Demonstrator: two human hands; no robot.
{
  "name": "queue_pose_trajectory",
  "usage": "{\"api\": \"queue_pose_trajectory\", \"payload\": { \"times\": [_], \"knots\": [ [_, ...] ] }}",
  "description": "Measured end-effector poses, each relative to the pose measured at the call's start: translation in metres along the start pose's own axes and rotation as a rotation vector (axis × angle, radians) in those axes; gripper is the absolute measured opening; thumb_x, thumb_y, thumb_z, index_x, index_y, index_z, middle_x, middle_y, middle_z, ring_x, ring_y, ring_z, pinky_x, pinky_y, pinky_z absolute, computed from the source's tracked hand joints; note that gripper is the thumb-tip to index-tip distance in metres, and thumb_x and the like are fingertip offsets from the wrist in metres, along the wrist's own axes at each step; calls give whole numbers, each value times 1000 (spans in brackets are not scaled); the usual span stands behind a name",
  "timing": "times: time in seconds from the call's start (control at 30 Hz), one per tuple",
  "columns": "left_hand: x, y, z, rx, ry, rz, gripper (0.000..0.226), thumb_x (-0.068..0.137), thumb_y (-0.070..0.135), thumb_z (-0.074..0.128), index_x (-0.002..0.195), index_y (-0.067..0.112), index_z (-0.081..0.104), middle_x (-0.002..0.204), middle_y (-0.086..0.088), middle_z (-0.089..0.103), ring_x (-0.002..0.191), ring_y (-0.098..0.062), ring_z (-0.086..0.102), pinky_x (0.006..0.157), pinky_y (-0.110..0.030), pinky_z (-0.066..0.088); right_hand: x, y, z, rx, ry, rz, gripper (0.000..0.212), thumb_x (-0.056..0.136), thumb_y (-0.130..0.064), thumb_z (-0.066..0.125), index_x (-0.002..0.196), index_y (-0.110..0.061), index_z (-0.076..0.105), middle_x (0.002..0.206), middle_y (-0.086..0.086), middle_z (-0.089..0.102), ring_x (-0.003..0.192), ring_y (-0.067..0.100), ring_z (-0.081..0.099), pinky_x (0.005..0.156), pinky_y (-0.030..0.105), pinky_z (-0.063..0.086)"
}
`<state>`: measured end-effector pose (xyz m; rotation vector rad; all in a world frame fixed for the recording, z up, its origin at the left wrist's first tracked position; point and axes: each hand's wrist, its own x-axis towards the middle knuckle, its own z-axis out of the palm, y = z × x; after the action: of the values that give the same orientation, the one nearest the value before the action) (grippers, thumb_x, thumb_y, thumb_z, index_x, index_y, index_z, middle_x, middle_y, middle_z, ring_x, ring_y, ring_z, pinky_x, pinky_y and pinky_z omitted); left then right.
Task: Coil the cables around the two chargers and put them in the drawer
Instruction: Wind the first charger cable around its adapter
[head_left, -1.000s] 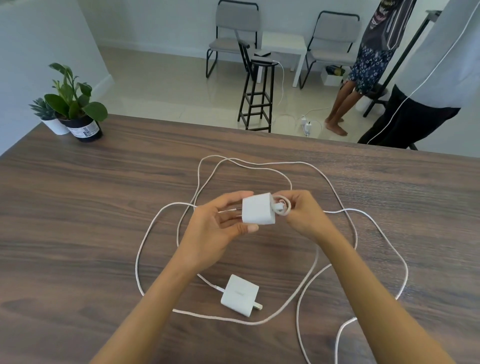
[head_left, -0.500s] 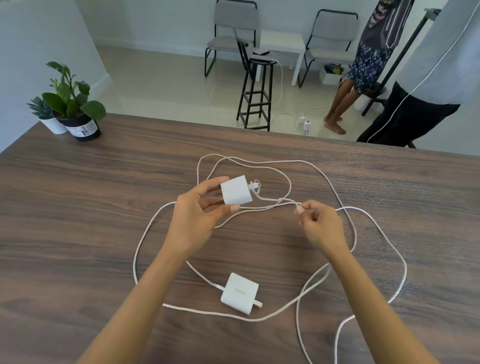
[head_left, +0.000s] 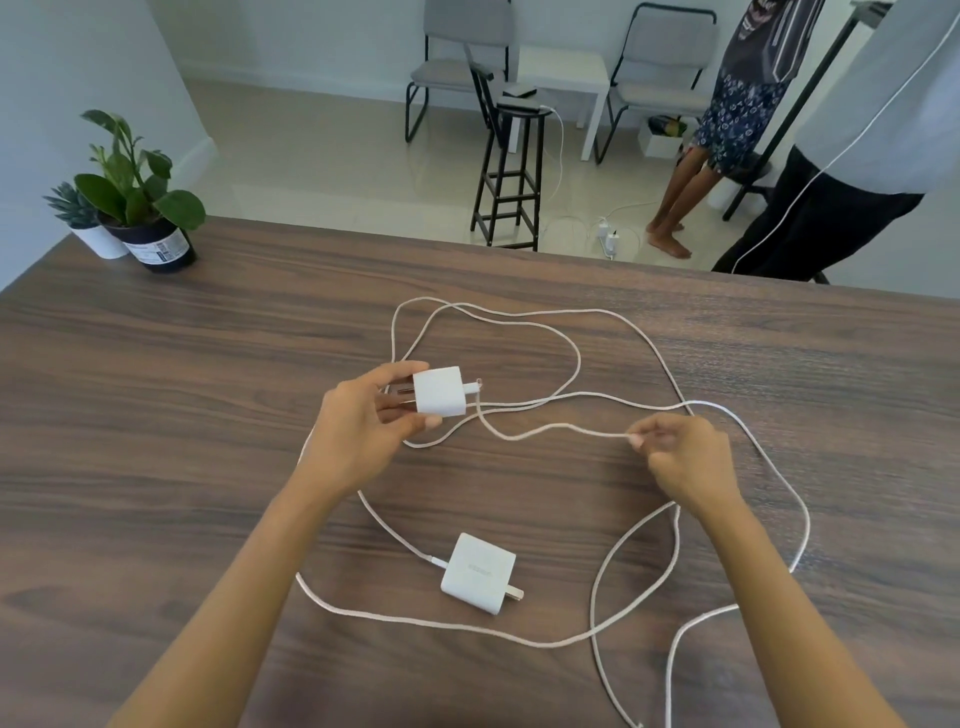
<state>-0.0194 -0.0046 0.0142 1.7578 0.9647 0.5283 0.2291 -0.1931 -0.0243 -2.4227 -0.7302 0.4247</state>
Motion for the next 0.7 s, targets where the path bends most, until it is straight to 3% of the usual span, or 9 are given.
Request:
{"api": "queue_pose_trajectory", "payload": {
  "times": [0.07,0.13,0.2,0.3,0.4,0.5,0.57,0.63,0.7],
  "knots": [
    [-3,6,7,-37,-57,-2,51,71,1,79,115,23,63,101,2,71,90,-7,68,79,-11,52,-5,-8,1,26,-176,-132,21,84,-13,66,100,-26,71,104,-5,72,108,9,61,89,16,39],
    [-5,11,14,-71,-108,0,52,71,-1,78,116,20,62,100,2,71,89,-9,69,77,-12,52,-10,-20,3,33,-261,-270,35,88,-17,61,121,-31,62,122,-10,64,121,4,52,103,22,37],
    [-7,15,19,-90,-143,13,53,71,-2,78,117,19,62,101,1,71,90,-11,70,81,-17,54,-18,-36,4,167,-362,-329,37,93,-18,55,127,-32,57,123,-13,63,121,-3,50,107,23,36],
    [-9,19,21,-90,-157,43,53,70,-2,78,117,19,62,102,1,72,90,-11,70,83,-19,54,-27,-55,5,399,-579,-354,39,94,-8,53,127,-28,55,113,-10,69,112,-4,57,99,16,41],
    [-9,23,19,-105,-124,50,52,71,-2,77,115,20,62,101,-1,71,87,-11,70,78,-17,54,-31,-63,0,555,-716,-302,52,81,3,54,127,-21,56,110,4,71,102,11,66,85,18,47],
    [-9,25,14,-107,-99,68,52,71,-2,77,115,21,62,102,-2,71,85,-10,69,74,-11,52,-32,-67,-5,635,-844,-291,50,80,-10,57,130,-14,53,114,11,69,106,21,65,94,26,48],
    [-9,27,13,-113,-100,81,52,71,-1,77,114,23,62,105,-1,70,86,-11,69,74,-12,52,-33,-70,-4,693,-886,-253,46,89,-35,58,130,-14,53,115,12,68,108,25,64,99,33,46],
    [-11,30,13,-127,-102,93,52,71,-1,77,112,26,62,107,-1,69,86,-12,69,75,-12,52,-35,-73,-1,727,-898,-157,56,91,-50,40,128,-11,52,111,15,69,102,25,65,93,35,48],
    [-11,33,14,-129,-104,108,52,71,-1,77,111,27,61,107,-1,69,85,-12,69,75,-12,52,-36,-76,2,716,-917,-118,56,90,-47,34,125,-9,56,103,19,71,91,25,67,87,33,51]
  ]
}}
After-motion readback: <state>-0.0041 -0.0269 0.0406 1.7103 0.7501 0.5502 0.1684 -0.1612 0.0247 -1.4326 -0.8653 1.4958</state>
